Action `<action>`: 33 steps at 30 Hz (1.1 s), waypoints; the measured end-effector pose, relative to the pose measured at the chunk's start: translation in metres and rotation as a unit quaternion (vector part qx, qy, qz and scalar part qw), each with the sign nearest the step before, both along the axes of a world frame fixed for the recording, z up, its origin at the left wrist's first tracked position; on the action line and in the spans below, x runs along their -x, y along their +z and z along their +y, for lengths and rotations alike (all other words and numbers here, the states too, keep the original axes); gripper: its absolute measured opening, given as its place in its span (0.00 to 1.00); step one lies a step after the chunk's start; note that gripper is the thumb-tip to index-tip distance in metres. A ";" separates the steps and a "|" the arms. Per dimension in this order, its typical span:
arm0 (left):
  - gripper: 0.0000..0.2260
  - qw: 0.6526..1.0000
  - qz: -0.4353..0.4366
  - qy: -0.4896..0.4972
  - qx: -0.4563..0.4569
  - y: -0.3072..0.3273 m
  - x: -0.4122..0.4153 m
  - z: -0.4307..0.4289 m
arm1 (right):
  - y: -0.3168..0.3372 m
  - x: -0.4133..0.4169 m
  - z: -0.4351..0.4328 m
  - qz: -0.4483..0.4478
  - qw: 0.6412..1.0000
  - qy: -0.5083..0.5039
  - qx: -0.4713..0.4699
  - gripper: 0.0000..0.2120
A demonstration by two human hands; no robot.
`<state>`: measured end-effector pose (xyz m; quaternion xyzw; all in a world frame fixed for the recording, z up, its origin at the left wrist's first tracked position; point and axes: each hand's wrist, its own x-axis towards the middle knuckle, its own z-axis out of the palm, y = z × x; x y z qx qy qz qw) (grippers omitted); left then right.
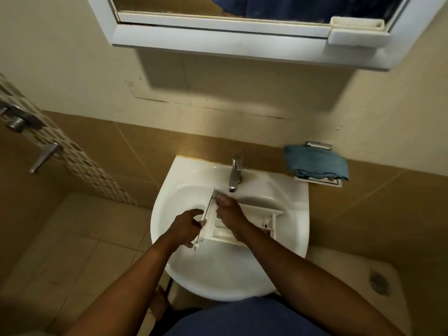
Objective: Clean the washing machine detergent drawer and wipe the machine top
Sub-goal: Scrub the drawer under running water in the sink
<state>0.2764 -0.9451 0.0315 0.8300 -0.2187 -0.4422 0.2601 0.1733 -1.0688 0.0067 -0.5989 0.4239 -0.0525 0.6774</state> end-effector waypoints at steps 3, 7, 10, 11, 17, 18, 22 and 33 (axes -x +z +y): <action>0.21 1.000 0.006 -0.005 0.004 0.002 -0.001 0.000 | 0.008 0.014 0.020 0.022 0.988 0.131 0.082 0.24; 0.22 1.000 0.016 -0.013 0.002 0.004 -0.002 0.000 | 0.012 0.023 0.007 0.055 0.975 0.127 0.175 0.11; 0.22 1.000 0.023 -0.008 -0.002 0.003 -0.003 0.000 | 0.012 0.017 -0.003 0.102 0.934 0.168 0.298 0.24; 0.22 1.000 0.027 -0.005 -0.003 0.002 -0.004 0.000 | 0.009 0.017 0.000 0.125 0.905 0.229 0.335 0.30; 0.29 0.998 0.050 -0.033 -0.010 0.001 0.002 -0.004 | -0.021 0.051 -0.002 0.218 0.788 0.292 0.497 0.35; 0.28 0.998 0.040 -0.050 -0.014 0.001 0.005 -0.007 | -0.023 0.061 -0.008 0.231 0.786 0.283 0.500 0.34; 0.24 0.997 0.011 -0.076 -0.025 0.001 0.008 -0.012 | -0.028 0.068 -0.020 0.274 0.783 0.285 0.481 0.33; 0.33 0.981 0.179 0.064 0.026 -0.008 -0.021 0.011 | -0.011 0.048 -0.012 0.192 0.859 0.223 0.418 0.29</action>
